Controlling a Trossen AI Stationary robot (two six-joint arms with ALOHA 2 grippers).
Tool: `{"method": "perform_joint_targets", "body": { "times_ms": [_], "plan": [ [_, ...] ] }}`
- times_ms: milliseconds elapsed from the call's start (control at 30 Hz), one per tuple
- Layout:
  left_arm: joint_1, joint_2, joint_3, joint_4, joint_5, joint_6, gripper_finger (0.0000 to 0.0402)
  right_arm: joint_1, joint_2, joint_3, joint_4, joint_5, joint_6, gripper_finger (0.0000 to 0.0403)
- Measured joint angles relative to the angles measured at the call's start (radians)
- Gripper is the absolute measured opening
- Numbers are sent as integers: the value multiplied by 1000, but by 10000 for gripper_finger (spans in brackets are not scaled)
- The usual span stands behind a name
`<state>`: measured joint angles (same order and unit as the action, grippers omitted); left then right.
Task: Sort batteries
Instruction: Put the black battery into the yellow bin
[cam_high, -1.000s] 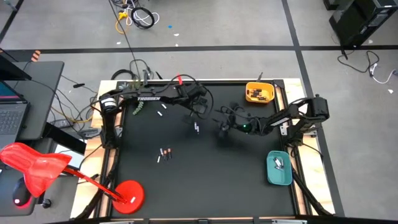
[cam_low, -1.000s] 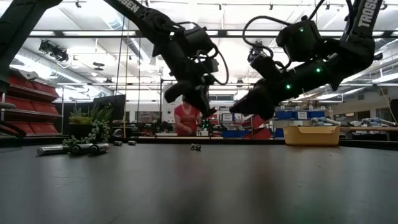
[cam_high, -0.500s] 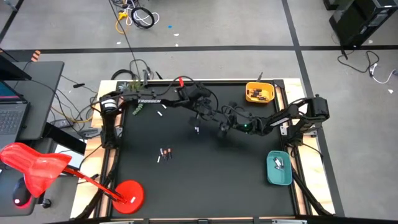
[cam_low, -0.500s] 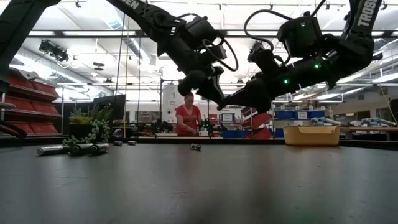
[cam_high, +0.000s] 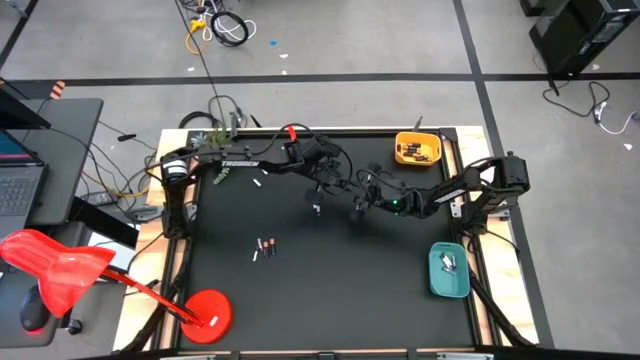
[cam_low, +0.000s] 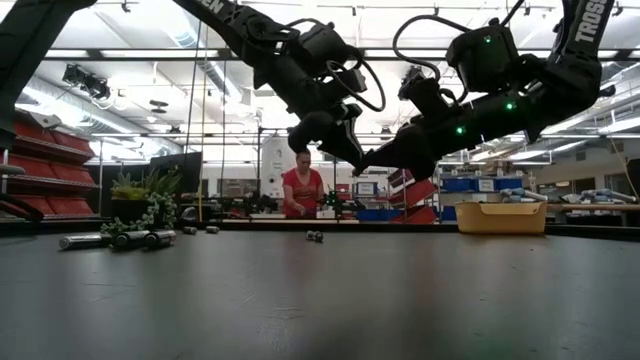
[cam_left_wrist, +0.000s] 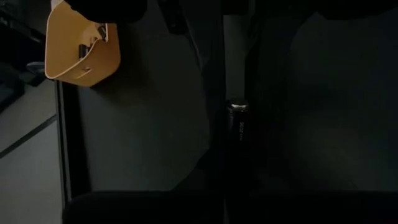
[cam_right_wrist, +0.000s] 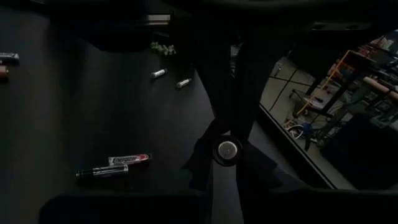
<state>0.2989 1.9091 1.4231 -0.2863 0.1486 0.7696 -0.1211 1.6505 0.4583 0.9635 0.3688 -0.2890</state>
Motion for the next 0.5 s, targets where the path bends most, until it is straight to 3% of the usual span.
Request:
{"method": "perform_joint_targets", "body": {
  "times_ms": [200, 500],
  "plan": [
    [0, 0, -3, 11, -51, -108, 15, -1, 0, 0, 0, 1, 25, 46],
    [-1, -1, -3, -41, -201, -168, 148, 0, -2, 0, -13, 28, 41, 46]
  ]
}}
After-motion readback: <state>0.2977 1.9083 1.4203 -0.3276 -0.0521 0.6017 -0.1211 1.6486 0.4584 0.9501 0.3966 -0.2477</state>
